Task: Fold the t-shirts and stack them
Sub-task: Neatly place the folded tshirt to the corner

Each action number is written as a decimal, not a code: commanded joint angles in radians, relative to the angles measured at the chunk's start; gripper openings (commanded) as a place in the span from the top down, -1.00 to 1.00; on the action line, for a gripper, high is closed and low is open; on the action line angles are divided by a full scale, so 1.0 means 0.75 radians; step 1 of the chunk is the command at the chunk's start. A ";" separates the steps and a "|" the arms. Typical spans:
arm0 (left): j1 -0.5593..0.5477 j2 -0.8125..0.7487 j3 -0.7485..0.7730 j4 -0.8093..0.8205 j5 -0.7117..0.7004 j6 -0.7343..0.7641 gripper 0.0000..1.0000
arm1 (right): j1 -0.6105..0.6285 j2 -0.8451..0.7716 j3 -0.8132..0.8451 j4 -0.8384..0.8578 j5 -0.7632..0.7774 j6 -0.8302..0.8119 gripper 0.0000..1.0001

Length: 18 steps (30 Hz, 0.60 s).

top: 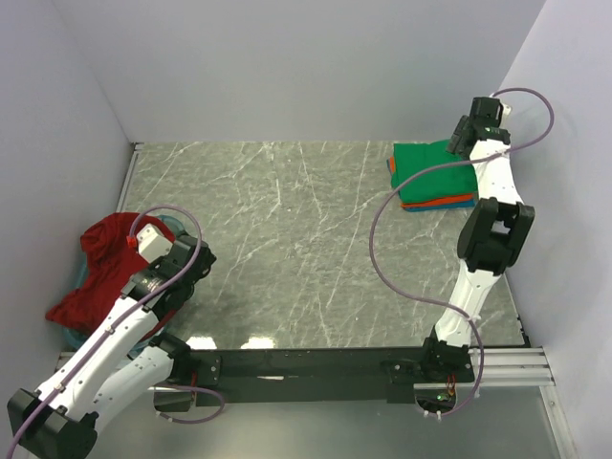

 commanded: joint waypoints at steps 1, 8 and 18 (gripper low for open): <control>-0.003 -0.018 0.027 0.023 -0.004 -0.006 -0.99 | 0.003 -0.172 -0.057 0.114 -0.175 0.011 -0.74; -0.001 -0.033 0.023 0.031 0.002 0.000 -0.99 | 0.003 -0.062 0.036 0.123 -0.396 0.015 -0.77; 0.000 -0.016 0.021 0.019 -0.008 -0.016 -0.99 | -0.009 0.212 0.247 0.165 -0.331 0.037 -0.79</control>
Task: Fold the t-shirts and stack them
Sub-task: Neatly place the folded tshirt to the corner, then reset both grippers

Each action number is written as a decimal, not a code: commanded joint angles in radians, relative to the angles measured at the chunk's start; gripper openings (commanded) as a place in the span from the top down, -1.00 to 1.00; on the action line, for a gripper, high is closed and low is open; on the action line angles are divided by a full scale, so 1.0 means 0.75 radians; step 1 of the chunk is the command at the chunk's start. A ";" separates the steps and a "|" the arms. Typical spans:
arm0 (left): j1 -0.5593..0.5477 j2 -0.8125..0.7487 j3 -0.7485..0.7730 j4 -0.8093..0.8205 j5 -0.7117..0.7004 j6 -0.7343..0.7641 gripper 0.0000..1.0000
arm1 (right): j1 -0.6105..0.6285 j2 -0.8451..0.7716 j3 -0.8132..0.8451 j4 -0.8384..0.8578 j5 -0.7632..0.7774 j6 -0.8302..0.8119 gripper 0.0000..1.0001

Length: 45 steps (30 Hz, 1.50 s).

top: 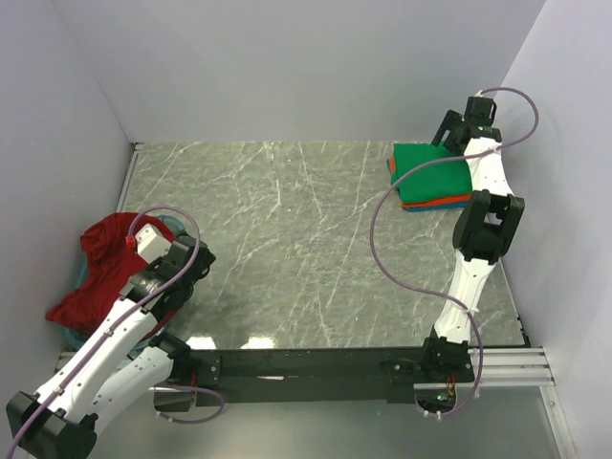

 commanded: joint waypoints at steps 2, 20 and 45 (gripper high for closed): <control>-0.001 0.025 0.023 0.010 -0.008 -0.016 -0.99 | -0.015 0.080 0.128 0.068 0.062 0.040 -0.79; 0.000 0.072 0.066 -0.041 -0.015 -0.032 -0.99 | -0.150 0.178 0.071 0.125 -0.158 0.152 -0.81; 0.000 -0.249 0.156 -0.072 0.090 0.066 -0.99 | 0.085 -1.308 -1.214 0.364 -0.257 0.302 -0.84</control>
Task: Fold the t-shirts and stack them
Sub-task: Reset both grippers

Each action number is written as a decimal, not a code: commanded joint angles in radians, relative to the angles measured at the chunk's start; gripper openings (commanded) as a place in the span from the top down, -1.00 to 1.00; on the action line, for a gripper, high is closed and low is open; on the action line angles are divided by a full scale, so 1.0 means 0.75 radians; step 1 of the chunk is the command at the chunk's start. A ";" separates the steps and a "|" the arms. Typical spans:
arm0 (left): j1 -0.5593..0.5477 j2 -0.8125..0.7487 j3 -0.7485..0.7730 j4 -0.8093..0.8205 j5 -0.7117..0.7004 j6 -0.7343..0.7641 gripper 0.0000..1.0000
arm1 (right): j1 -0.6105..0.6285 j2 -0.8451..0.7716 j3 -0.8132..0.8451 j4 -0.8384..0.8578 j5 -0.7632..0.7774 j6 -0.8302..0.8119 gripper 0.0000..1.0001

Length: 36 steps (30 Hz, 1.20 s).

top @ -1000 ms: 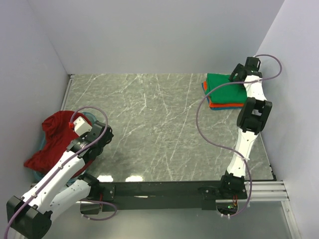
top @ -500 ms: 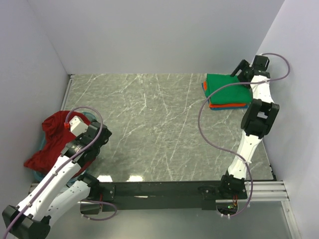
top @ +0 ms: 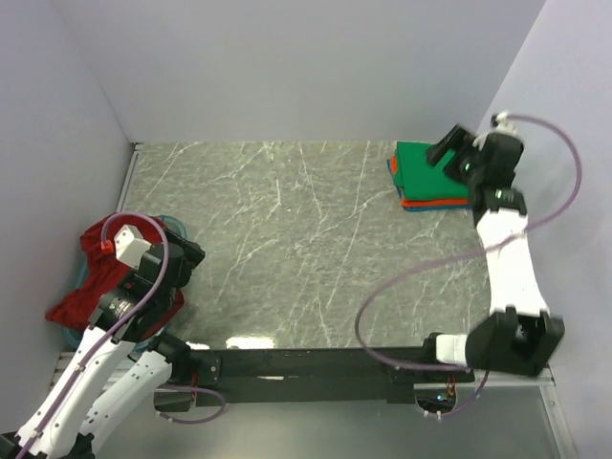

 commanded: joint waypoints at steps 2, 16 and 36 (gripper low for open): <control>0.000 -0.018 -0.001 0.067 0.076 0.063 -0.99 | 0.126 -0.334 -0.325 -0.006 0.082 0.054 -0.84; 0.000 -0.002 -0.073 0.133 0.160 0.063 -0.99 | 0.206 -1.114 -1.221 0.096 0.164 0.146 -0.86; 0.000 -0.108 -0.032 -0.012 0.061 -0.035 -0.99 | 0.206 -1.431 -1.260 -0.047 0.344 0.175 -0.88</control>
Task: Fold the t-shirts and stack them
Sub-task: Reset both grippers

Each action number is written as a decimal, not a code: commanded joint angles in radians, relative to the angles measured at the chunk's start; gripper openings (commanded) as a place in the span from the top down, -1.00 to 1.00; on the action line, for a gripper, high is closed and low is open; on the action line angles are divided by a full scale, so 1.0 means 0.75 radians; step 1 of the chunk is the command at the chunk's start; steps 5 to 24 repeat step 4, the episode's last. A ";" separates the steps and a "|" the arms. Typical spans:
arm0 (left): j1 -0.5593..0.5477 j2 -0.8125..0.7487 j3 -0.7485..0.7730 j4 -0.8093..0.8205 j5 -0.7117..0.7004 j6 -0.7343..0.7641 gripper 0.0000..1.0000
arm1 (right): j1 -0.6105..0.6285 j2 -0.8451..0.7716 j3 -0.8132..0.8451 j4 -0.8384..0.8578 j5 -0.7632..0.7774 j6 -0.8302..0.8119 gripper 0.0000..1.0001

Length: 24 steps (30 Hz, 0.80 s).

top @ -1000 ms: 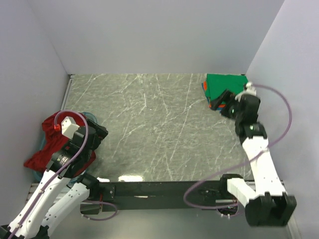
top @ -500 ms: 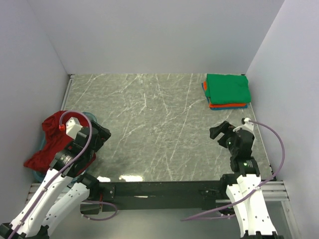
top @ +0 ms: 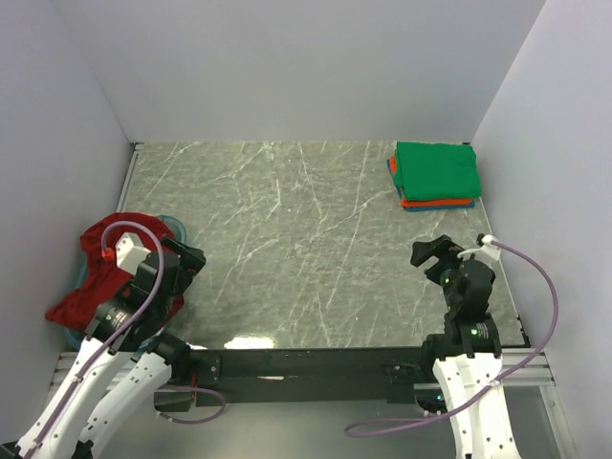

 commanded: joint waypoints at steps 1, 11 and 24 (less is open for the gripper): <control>0.000 0.021 0.041 -0.035 -0.043 -0.018 -0.99 | -0.001 -0.030 0.032 0.023 0.042 0.004 -0.88; -0.001 0.048 0.051 -0.058 -0.052 -0.043 -0.99 | -0.001 -0.036 0.015 0.040 0.005 0.002 -0.89; -0.001 0.048 0.051 -0.058 -0.052 -0.043 -0.99 | -0.001 -0.036 0.015 0.040 0.005 0.002 -0.89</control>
